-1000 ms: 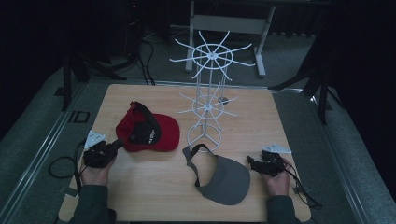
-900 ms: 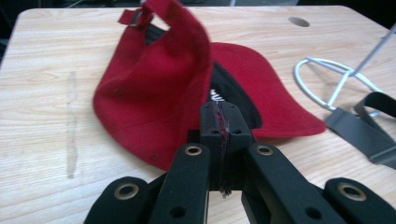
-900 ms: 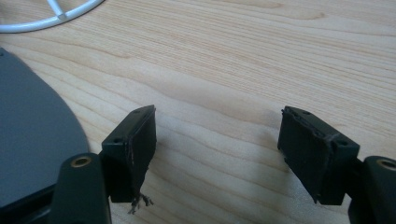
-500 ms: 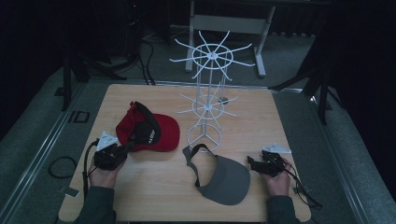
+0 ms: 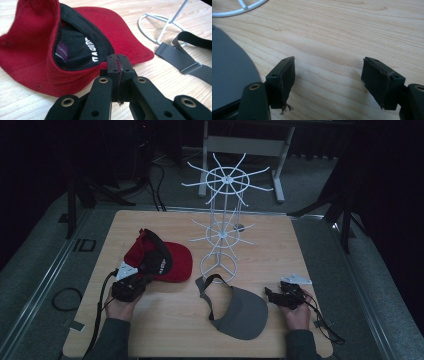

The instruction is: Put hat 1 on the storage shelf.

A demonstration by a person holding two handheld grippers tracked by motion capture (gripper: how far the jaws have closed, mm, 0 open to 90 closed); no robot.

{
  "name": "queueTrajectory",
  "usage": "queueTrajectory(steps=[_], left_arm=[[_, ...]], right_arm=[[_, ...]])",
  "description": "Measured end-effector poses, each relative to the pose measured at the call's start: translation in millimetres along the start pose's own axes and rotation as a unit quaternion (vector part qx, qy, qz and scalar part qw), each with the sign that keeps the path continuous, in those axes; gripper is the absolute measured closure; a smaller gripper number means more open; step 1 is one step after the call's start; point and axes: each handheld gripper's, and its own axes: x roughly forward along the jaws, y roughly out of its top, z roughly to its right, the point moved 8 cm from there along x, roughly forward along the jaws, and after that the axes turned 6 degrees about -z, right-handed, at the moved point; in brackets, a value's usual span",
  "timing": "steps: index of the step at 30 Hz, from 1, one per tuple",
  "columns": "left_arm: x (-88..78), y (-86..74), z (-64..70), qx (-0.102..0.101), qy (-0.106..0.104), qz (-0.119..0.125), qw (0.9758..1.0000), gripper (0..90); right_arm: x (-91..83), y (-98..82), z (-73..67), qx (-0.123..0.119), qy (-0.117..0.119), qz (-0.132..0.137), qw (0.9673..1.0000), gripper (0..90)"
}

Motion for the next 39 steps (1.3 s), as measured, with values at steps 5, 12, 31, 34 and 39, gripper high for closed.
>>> queueTrajectory(steps=[5, 12, 31, 34, 39], left_arm=[[5.2, -1.9, -5.4, -0.003, 0.012, -0.011, 0.9999, 90.0], [2.6, -2.3, -25.7, -0.021, 0.037, -0.012, 0.999, 89.8], [16.7, 24.1, -86.7, -0.037, 0.102, -0.048, 0.9929, 89.7], [22.4, 31.0, -95.3, -0.039, 0.106, -0.057, 0.992, 89.7], [33.0, 43.9, -107.2, -0.042, 0.11, -0.064, 0.991, 89.7]], right_arm=[[0.0, 0.0, 0.0, 0.0, 0.0, 0.0, 1.0, 27.1], [0.1, 0.0, -0.1, 0.0, 0.0, 0.0, 1.0, 26.9], [0.1, 0.0, -0.1, 0.0, 0.0, 0.0, 1.0, 26.8], [0.1, 0.0, -0.1, 0.0, 0.0, 0.0, 1.0, 26.8], [0.1, 0.0, -0.1, 0.0, 0.0, 0.0, 1.0, 26.8]])
